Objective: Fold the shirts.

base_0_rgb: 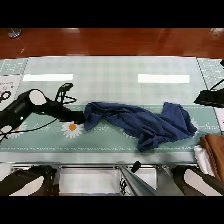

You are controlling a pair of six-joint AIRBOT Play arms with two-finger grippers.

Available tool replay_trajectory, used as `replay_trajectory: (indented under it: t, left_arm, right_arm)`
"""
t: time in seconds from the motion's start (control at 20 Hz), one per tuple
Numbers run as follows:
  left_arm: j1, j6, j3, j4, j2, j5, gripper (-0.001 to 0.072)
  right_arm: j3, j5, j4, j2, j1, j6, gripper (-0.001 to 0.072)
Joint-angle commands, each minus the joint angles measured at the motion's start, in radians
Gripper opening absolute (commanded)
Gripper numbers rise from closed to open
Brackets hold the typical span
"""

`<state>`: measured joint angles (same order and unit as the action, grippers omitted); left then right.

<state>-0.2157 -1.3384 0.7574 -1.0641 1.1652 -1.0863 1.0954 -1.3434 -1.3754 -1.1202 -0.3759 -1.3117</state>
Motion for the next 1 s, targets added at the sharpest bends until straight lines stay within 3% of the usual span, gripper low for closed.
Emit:
replay_trajectory:
  t: [0.0, 0.25, 0.4, 0.45, 0.5, 0.7, 0.8, 0.95]
  left_arm:
    - [0.003, 0.056, -0.058, 0.096, 0.024, 0.056, 0.0698]
    - [0.003, 0.093, -0.059, 0.166, 0.120, 0.112, 0.0686]
    - [-0.021, 0.197, -0.058, 0.301, 0.191, 0.145, 0.0303]
    - [-0.032, 0.219, -0.058, 0.332, 0.209, 0.144, 0.0117]
    - [-0.042, 0.232, -0.058, 0.347, 0.219, 0.137, 0.0016]
    - [-0.035, 0.254, -0.058, 0.346, 0.180, 0.120, 0.0015]
    - [-0.016, 0.254, -0.058, 0.346, 0.144, 0.115, 0.0016]
    - [0.023, 0.254, -0.058, 0.346, 0.106, 0.098, 0.0016]
  right_arm:
    - [-0.004, 0.039, 0.007, -0.001, -0.011, 0.007, 0.0479]
    - [-0.004, 0.021, 0.008, -0.001, -0.011, 0.006, 0.0479]
    - [-0.004, 0.015, 0.010, -0.001, -0.011, 0.002, 0.0478]
    - [-0.004, 0.013, 0.009, -0.001, -0.011, -0.004, 0.0477]
    - [-0.004, 0.007, 0.004, -0.001, -0.011, -0.003, 0.0476]
    - [-0.024, -0.054, -0.112, -0.001, -0.037, -0.004, 0.0457]
    - [-0.079, -0.054, -0.041, -0.001, -0.122, 0.002, 0.0458]
    - [-0.165, -0.001, 0.107, -0.001, -0.243, 0.078, 0.0523]
